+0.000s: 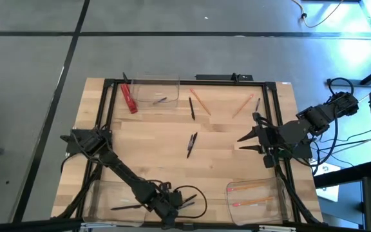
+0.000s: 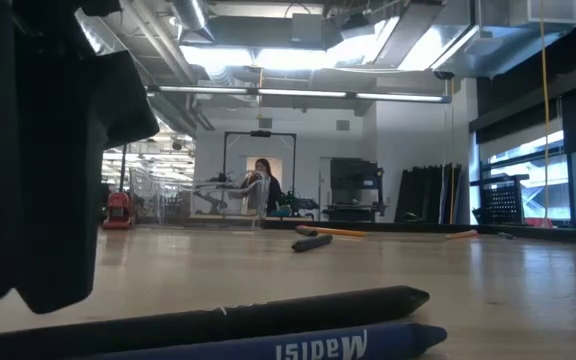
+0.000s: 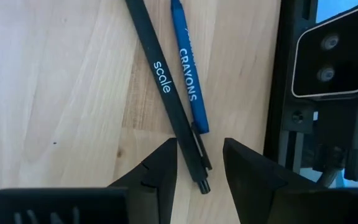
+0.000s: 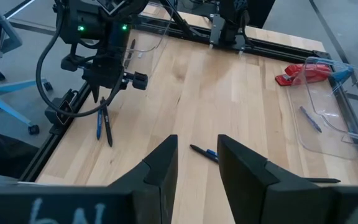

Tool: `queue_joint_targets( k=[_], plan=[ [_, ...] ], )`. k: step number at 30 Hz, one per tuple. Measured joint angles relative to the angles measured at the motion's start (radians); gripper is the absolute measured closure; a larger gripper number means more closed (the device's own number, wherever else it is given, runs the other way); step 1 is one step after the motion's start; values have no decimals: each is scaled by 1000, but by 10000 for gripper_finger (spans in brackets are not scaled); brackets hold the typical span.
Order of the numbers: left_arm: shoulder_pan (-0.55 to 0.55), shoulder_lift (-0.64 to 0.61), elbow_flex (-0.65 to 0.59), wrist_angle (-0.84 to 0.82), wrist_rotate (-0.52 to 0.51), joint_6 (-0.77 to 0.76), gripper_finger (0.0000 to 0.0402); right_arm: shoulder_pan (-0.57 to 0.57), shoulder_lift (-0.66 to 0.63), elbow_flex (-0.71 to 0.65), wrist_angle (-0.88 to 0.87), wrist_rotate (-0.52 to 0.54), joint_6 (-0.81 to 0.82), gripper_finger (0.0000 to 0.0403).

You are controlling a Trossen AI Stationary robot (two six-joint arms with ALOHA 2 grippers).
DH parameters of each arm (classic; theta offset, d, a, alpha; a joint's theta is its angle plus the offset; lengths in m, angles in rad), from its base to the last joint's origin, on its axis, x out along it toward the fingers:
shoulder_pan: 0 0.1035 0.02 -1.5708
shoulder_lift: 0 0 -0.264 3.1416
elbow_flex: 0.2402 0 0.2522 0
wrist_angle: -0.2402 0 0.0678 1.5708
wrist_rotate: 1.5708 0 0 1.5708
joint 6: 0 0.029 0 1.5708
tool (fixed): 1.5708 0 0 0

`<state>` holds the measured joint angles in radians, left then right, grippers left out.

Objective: Sort crayons/erasers/pens/pencils in bins
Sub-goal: Put the black pen into the bottom left transparent bin

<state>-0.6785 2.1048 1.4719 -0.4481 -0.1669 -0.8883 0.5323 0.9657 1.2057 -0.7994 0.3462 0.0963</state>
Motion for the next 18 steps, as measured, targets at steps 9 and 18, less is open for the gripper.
queue_joint_targets(
  k=[9, 18],
  plan=[
    [4, 0, 0, -3, -33, 0, 280, 0, 0, 0, -1, 0, -4, 288],
    [2, 0, 0, 40, -34, -23, 280, 0, 0, 0, -9, 1, -3, 288]
  ],
)
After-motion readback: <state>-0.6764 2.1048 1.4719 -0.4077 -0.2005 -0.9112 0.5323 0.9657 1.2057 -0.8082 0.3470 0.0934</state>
